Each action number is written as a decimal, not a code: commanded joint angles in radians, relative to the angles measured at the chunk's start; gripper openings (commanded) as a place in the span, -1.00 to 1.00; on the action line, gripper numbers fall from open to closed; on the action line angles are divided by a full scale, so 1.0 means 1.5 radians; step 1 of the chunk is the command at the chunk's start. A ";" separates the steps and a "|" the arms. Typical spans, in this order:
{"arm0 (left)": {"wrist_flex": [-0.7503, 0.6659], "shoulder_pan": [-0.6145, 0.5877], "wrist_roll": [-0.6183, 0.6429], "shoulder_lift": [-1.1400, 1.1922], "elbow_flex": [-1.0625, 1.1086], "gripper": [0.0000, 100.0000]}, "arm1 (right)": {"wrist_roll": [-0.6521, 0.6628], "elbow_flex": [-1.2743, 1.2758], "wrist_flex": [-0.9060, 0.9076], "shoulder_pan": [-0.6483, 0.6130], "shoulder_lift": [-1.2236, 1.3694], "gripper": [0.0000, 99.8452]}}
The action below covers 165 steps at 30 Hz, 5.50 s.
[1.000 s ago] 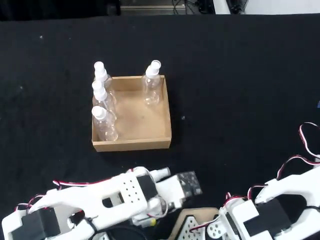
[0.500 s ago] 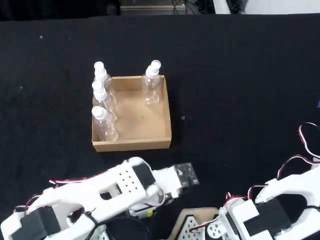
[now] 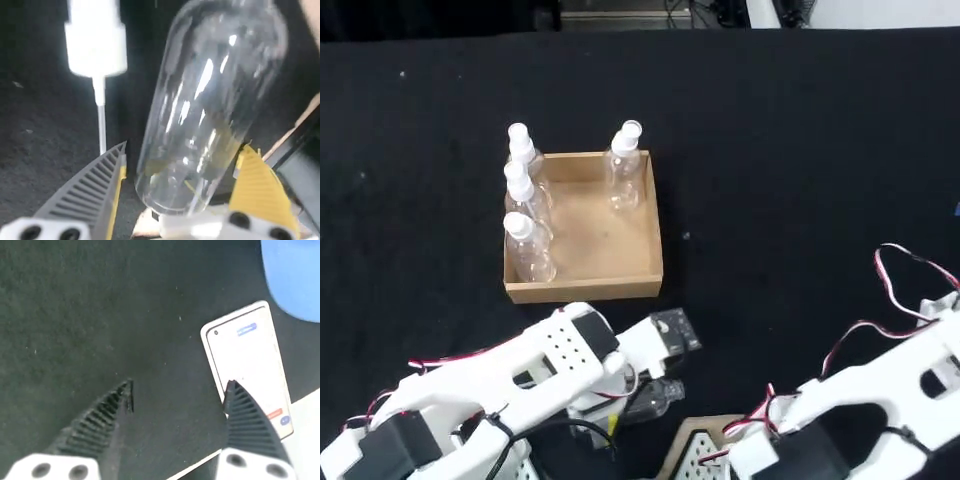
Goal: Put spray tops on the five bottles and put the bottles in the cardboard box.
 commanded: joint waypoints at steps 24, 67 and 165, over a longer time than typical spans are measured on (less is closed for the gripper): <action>-0.061 -0.005 -0.052 -0.010 0.025 -0.40 | -0.012 -0.001 0.005 -0.021 -0.051 -0.49; 0.048 -0.010 -0.050 -0.011 -0.059 -0.93 | -0.013 0.001 0.006 -0.035 -0.054 -0.49; 0.017 -1.083 -0.051 -0.425 -0.188 -0.94 | 0.073 0.370 -0.100 -1.295 -0.033 -0.49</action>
